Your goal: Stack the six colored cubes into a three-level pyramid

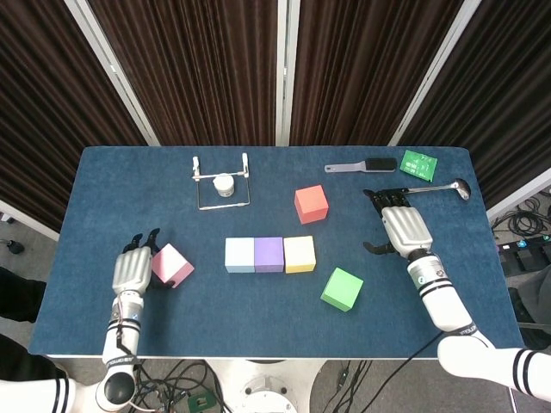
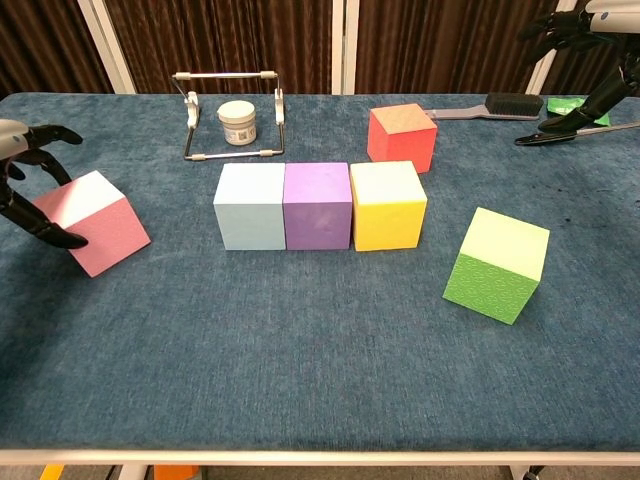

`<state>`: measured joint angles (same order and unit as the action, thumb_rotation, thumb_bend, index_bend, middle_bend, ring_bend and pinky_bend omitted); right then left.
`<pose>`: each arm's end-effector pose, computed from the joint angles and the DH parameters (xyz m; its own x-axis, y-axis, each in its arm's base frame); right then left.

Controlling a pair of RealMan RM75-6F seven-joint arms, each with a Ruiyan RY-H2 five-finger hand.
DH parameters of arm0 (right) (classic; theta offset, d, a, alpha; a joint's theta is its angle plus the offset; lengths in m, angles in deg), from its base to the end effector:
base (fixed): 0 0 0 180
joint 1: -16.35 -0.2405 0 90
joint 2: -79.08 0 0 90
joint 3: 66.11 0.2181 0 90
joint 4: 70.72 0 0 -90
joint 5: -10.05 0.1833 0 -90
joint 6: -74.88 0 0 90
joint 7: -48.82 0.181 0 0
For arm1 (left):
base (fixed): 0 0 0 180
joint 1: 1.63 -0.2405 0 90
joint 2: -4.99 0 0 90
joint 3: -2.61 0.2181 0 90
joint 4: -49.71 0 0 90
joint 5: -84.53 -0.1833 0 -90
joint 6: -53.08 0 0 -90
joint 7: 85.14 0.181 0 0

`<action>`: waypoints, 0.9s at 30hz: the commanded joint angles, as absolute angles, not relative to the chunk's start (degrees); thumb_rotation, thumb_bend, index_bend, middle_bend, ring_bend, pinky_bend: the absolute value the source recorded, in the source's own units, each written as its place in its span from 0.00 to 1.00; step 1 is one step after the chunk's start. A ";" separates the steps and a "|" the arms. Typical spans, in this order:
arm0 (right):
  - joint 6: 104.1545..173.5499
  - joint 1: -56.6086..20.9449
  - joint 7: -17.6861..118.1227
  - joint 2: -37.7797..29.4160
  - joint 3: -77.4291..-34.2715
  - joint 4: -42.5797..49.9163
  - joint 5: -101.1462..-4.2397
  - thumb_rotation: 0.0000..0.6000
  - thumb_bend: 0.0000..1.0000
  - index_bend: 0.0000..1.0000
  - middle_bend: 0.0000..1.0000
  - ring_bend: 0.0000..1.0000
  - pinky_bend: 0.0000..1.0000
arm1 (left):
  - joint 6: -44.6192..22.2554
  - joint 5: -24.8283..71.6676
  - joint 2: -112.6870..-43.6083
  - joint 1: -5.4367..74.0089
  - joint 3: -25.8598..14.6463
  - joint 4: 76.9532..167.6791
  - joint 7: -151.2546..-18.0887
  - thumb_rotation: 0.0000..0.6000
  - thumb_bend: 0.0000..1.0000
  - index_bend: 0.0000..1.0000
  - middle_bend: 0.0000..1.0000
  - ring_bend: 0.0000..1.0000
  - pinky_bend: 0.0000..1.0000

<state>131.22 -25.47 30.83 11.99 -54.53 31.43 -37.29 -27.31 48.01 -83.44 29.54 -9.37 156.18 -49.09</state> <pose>-0.1433 -0.3544 0.0919 0.3353 -0.2837 0.8984 -0.9414 -0.1391 0.3074 -0.1774 0.2883 0.0306 0.2174 0.2989 0.9292 0.9360 0.2063 -0.2854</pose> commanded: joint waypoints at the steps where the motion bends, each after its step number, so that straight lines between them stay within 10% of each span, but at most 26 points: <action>1: 131.11 -25.51 30.71 11.77 -54.71 31.23 -37.24 1.00 0.14 0.00 0.11 0.00 0.00 | -27.04 47.79 -83.59 29.36 -9.50 156.02 -49.80 1.00 0.00 0.06 0.34 0.05 0.18; 27: 128.32 -29.50 25.95 5.12 -56.46 24.51 -37.43 1.00 0.15 0.00 0.09 0.00 0.00 | -16.77 25.36 -72.15 26.76 -5.04 154.72 -66.71 1.00 0.13 0.09 0.46 0.11 0.20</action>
<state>128.57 -28.96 26.66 5.97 -56.19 25.40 -37.23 -19.64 29.55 -75.41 27.07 -6.26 155.87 -62.90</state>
